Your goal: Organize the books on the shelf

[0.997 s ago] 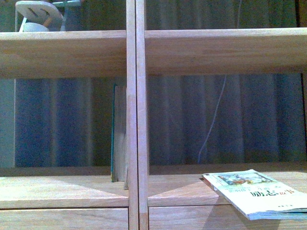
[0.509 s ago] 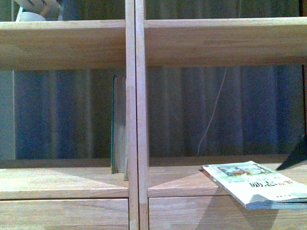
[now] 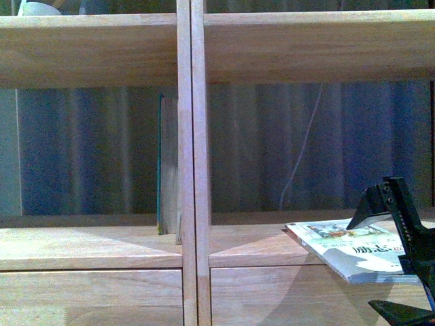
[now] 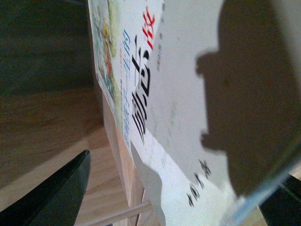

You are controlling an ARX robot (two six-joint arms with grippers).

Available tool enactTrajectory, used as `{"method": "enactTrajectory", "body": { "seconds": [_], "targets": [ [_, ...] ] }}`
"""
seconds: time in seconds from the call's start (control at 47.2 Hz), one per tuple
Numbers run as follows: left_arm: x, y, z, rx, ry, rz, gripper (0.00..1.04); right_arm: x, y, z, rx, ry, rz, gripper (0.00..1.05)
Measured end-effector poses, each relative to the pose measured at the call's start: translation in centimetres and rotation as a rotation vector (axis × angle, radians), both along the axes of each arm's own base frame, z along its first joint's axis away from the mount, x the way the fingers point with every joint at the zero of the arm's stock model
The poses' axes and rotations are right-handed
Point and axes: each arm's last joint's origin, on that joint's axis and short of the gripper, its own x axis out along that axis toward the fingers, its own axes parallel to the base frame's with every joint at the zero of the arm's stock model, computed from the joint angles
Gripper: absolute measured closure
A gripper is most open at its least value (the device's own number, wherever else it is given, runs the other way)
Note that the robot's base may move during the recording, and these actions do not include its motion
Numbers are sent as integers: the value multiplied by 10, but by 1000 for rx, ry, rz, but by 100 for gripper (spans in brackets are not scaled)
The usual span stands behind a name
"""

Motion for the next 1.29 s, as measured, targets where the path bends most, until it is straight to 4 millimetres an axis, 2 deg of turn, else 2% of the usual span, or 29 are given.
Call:
{"method": "enactTrajectory", "body": {
  "seconds": [0.254,0.424,0.509,0.912,1.145,1.294],
  "targets": [
    [0,0,0,0,0,0,7,14,-13,-4,-57,-7,-50,9],
    [0,0,0,0,0,0,7,14,-18,-3,-70,-16,-64,31],
    [0,0,0,0,0,0,7,14,-19,-3,-70,-16,-63,46],
    [0,0,0,0,0,0,7,10,-18,5,-66,-58,-42,97],
    [0,0,0,0,0,0,7,-5,-22,13,-71,-85,-8,97],
    [0,0,0,0,0,0,7,-15,-28,28,-77,-136,12,97]
  ]
}}
